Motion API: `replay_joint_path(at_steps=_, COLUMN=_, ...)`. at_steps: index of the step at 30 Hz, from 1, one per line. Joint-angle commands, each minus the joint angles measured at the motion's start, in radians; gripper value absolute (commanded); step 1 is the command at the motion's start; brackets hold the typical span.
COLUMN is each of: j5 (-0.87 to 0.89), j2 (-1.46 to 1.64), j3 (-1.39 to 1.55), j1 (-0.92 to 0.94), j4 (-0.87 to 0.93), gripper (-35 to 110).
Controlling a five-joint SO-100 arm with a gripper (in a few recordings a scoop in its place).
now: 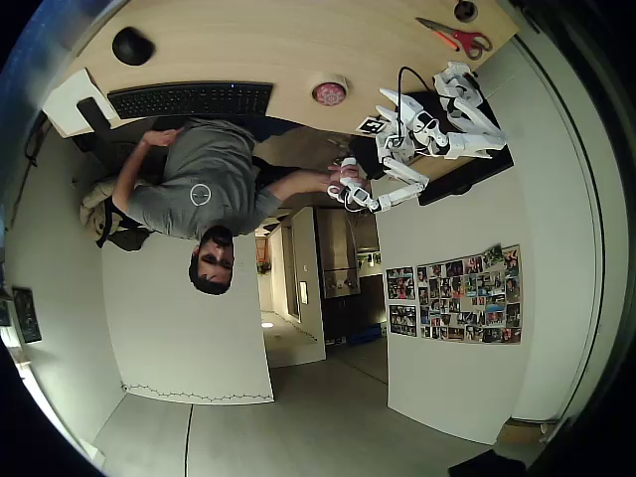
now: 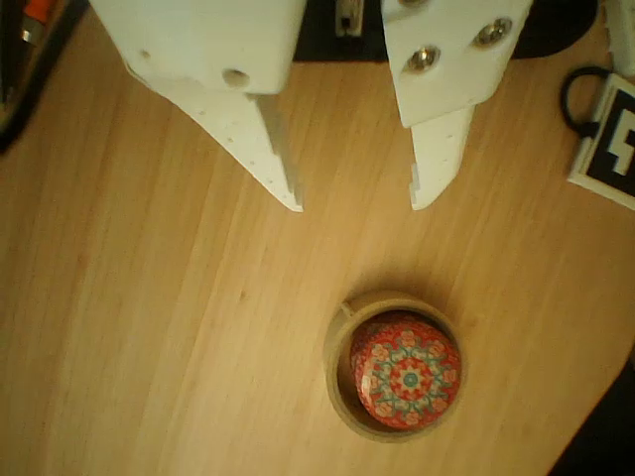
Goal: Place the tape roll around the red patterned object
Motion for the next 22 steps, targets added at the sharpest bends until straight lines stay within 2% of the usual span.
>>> replay_joint_path(at_steps=1, j5=-0.028, j2=-0.008, j3=0.000, j1=0.031, j4=0.014, gripper=28)
replay_joint_path(at_steps=10, j5=-0.020, j2=-0.072, j3=-0.008, j1=0.087, j4=0.031, gripper=28)
replay_joint_path(at_steps=22, j5=-0.014, j2=-0.095, j3=0.008, j1=0.077, j4=-0.034, gripper=27)
